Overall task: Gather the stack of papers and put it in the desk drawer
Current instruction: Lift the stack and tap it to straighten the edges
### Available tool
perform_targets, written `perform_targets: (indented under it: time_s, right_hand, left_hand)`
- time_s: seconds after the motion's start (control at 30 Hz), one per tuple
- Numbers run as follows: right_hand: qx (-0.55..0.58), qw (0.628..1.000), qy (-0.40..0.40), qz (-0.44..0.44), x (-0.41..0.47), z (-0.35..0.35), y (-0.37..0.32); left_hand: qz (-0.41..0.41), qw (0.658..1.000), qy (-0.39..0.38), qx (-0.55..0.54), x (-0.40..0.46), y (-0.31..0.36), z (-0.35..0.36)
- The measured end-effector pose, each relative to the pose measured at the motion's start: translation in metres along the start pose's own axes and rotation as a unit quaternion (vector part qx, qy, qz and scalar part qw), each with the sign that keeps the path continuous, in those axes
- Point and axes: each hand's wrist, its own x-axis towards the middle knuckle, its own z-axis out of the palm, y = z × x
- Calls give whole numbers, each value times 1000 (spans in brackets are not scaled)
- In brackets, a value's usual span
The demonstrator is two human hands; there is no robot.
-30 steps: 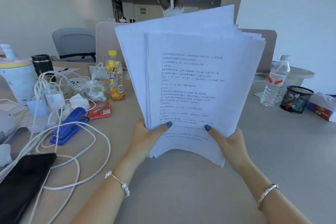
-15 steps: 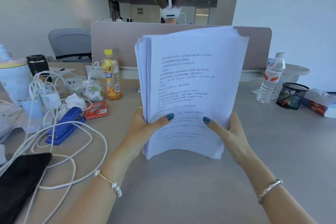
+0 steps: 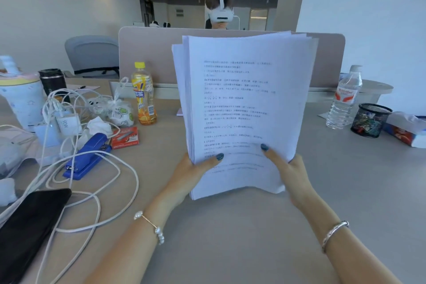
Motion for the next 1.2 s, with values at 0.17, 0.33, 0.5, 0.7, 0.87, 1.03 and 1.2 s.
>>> perform_targets:
  time_s: [0.17, 0.33, 0.5, 0.7, 0.87, 1.03, 1.2]
  right_hand:
    - [-26, 1000, 12, 12, 1, 0, 5]
    - [-47, 998, 40, -25, 3, -2, 2]
    - [-49, 998, 39, -22, 2, 3, 9]
    - [-31, 999, 16, 6, -1, 1, 5]
    - [-10, 999, 32, -4, -10, -10, -11]
    - [-26, 998, 50, -18, -35, -40, -29]
    - [-30, 997, 72, -15, -60, -89, -54]
  left_hand:
    - [-8, 999, 26, 17, -2, -2, 2]
    - [7, 999, 26, 21, -3, -2, 6]
    - [4, 999, 11, 38, -3, -7, 9]
    - [-9, 998, 18, 54, -5, -11, 13]
    - [0, 999, 17, 28, -9, 0, 21]
    - [2, 1000, -22, 9, -13, 9, 42]
    - [17, 996, -80, -18, -14, 24, 84]
